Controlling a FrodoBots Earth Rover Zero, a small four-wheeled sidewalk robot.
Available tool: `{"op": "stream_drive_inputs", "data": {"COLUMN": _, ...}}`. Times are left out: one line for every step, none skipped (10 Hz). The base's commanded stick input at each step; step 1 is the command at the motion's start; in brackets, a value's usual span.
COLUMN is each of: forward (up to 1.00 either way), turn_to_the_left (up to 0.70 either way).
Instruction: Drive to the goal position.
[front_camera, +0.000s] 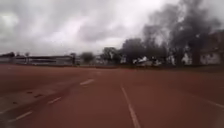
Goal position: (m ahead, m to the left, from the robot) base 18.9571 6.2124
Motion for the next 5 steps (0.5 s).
{"op": "stream_drive_inputs", "data": {"forward": 0.70, "turn_to_the_left": -0.29}}
{"op": "stream_drive_inputs", "data": {"forward": 0.70, "turn_to_the_left": -0.33}}
{"op": "stream_drive_inputs", "data": {"forward": 0.70, "turn_to_the_left": -0.22}}
{"op": "stream_drive_inputs", "data": {"forward": 0.70, "turn_to_the_left": -0.28}}
{"op": "stream_drive_inputs", "data": {"forward": 0.70, "turn_to_the_left": -0.25}}
